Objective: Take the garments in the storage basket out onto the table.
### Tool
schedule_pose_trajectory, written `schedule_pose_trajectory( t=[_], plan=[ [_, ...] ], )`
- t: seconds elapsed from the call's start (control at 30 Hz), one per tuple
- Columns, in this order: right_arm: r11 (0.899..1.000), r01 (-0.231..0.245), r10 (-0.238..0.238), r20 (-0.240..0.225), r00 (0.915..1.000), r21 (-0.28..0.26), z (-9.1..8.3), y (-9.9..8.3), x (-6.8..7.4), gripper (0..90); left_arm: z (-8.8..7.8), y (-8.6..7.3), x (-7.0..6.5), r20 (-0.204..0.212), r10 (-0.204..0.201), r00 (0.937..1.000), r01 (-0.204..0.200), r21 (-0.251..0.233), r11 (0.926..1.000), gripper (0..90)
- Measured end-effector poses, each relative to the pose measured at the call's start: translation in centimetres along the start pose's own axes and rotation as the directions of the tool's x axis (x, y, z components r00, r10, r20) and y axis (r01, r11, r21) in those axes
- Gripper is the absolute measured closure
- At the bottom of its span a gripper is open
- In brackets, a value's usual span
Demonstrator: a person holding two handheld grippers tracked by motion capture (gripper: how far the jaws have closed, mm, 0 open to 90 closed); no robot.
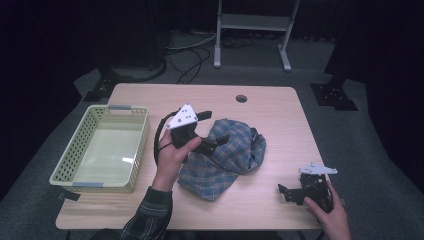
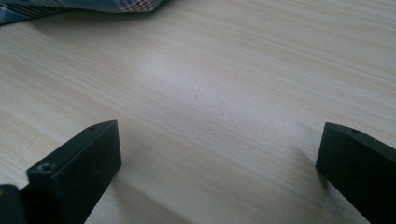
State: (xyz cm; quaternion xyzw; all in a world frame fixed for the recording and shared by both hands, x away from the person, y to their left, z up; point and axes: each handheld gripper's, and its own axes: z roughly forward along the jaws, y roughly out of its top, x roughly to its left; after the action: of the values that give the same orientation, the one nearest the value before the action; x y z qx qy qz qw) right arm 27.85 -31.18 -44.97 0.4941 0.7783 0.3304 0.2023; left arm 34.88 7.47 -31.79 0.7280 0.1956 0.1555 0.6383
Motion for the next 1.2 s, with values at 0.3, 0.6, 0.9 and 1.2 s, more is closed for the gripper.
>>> schedule_pose_trajectory(
  t=[0.3,0.6,0.9,1.2],
  plan=[
    [1.0,0.003,-0.003,0.001,1.0,-0.002,0.0,0.0,0.0,0.0,-2.4,-0.5,-0.5,-0.032,0.027,0.9991,-0.029,-0.053,0.9982,2.8],
    [1.0,0.0,0.0,0.0,1.0,0.0,0.0,0.0,0.0,0.0,-4.2,-2.4,-1.3,-0.055,0.043,0.9976,-0.047,-0.076,0.996,2.7],
    [1.0,0.002,-0.002,0.0,1.0,0.0,0.0,0.0,0.0,0.0,-6.0,-5.0,-1.8,-0.073,0.032,0.9968,-0.037,-0.069,0.9969,2.6],
    [1.0,0.002,-0.002,0.0,1.0,0.0,0.0,0.0,0.0,0.0,-7.1,-7.7,-2.0,-0.089,0.006,0.996,-0.011,-0.062,0.998,2.0]
  ],
)
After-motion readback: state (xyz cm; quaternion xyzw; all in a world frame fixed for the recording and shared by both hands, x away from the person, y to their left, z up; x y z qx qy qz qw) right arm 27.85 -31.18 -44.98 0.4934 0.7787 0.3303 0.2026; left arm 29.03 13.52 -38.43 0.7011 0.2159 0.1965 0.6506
